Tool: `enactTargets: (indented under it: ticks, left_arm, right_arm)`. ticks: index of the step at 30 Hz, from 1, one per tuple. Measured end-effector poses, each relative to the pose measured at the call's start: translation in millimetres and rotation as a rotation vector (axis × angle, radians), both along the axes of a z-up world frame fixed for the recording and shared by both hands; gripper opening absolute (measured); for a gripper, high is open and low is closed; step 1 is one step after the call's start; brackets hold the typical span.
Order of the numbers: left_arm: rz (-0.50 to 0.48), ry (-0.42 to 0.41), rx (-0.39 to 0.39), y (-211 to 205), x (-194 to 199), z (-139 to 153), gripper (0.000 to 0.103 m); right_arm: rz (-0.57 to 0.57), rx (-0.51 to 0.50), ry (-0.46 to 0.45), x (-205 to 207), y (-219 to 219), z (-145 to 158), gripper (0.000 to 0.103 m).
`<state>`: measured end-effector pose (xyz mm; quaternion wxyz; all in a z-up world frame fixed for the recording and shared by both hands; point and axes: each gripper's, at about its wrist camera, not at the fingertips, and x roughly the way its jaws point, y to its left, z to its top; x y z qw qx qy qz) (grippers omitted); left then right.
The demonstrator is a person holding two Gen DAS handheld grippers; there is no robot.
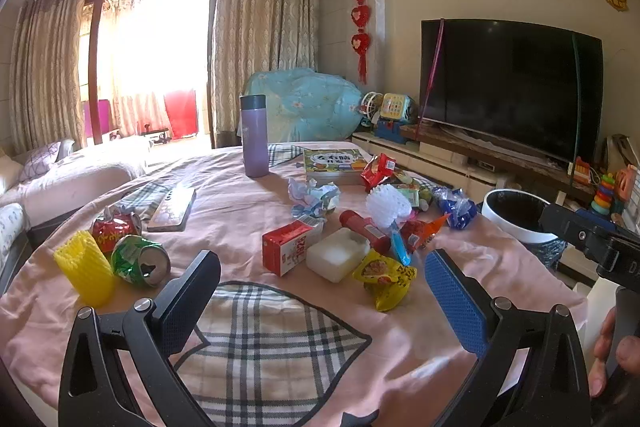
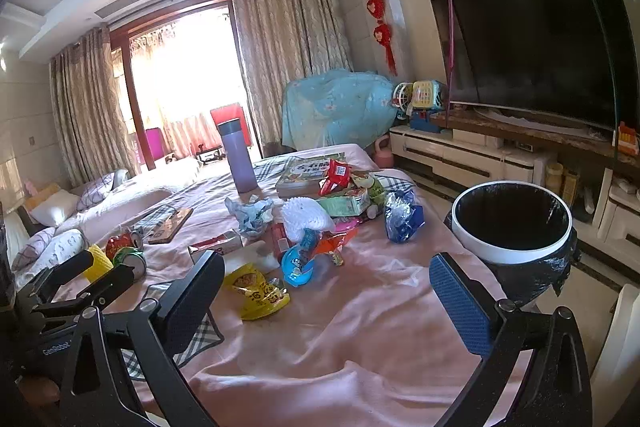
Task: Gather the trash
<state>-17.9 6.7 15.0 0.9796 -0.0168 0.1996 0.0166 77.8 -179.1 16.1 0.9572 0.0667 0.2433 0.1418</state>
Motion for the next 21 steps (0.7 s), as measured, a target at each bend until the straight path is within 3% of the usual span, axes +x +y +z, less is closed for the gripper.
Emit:
enactTargets:
  ticks: [21]
  left_arm:
    - [0.001, 0.02, -0.001, 4.4, 7.7, -7.2, 0.102]
  right_arm:
    - [0.021, 0.007, 0.011, 0.8, 3.1, -4.0, 0.103]
